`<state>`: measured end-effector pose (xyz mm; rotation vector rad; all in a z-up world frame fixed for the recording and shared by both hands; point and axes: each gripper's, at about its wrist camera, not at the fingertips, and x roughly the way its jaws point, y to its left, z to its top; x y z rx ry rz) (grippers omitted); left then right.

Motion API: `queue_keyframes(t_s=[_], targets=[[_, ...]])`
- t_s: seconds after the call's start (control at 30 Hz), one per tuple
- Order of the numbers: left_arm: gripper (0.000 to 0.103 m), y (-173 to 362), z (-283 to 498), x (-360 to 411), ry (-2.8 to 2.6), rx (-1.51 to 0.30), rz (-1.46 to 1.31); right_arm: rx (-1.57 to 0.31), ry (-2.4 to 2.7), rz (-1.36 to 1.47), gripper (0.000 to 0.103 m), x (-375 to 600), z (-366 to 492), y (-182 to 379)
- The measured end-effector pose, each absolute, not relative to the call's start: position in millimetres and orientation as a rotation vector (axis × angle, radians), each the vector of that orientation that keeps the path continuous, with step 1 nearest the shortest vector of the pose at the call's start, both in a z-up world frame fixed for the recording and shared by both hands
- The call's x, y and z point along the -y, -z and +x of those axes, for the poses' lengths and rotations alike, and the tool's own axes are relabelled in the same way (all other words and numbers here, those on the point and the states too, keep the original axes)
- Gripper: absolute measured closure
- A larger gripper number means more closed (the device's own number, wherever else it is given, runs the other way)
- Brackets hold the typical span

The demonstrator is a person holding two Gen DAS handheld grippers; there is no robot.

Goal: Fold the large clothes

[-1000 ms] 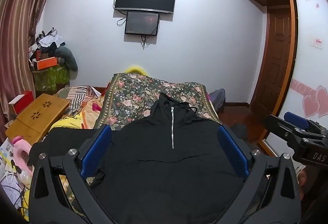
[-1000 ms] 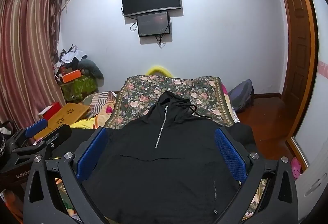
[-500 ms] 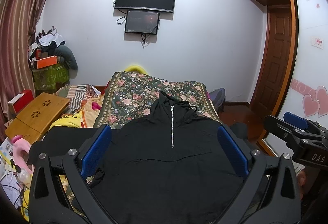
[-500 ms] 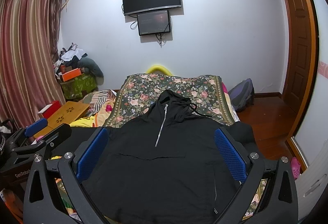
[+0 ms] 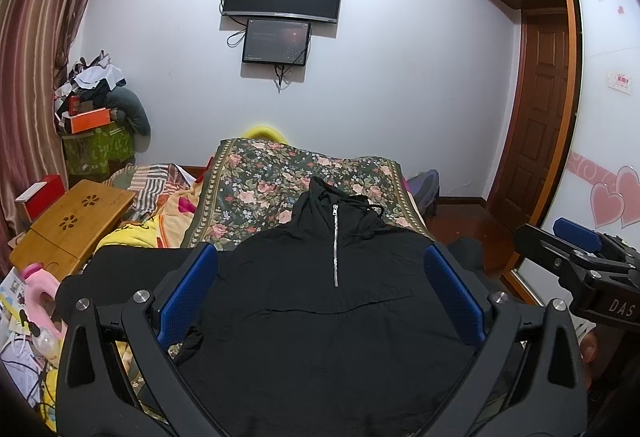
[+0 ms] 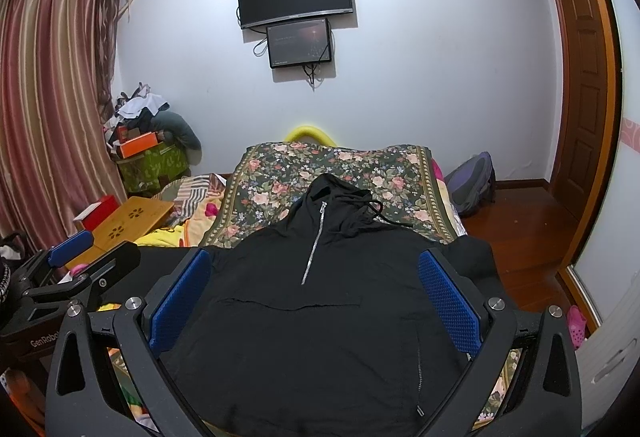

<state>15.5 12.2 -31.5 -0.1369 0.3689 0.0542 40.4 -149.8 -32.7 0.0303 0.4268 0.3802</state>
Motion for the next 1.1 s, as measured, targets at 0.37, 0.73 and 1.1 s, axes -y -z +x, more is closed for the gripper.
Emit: queue_keyframes(t_s=[0.37,0.73,1.1], targets=[[0.0,32.4,16.0,-12.1,-0.056,-0.369,-0.134,-0.428,-0.378,0.031,0.0,153.6,40.4,35.4],[0.0,37.4,17.0,-10.7,-0.057,-0.372,-0.129,-0.432,-0.378,0.032,0.0,155.0,43.2,33.4],[0.0,37.4,17.2,-10.6,-0.052,-0.364,-0.124,-0.44,-0.367,0.03,0.0,158.8,45.5,34.5]])
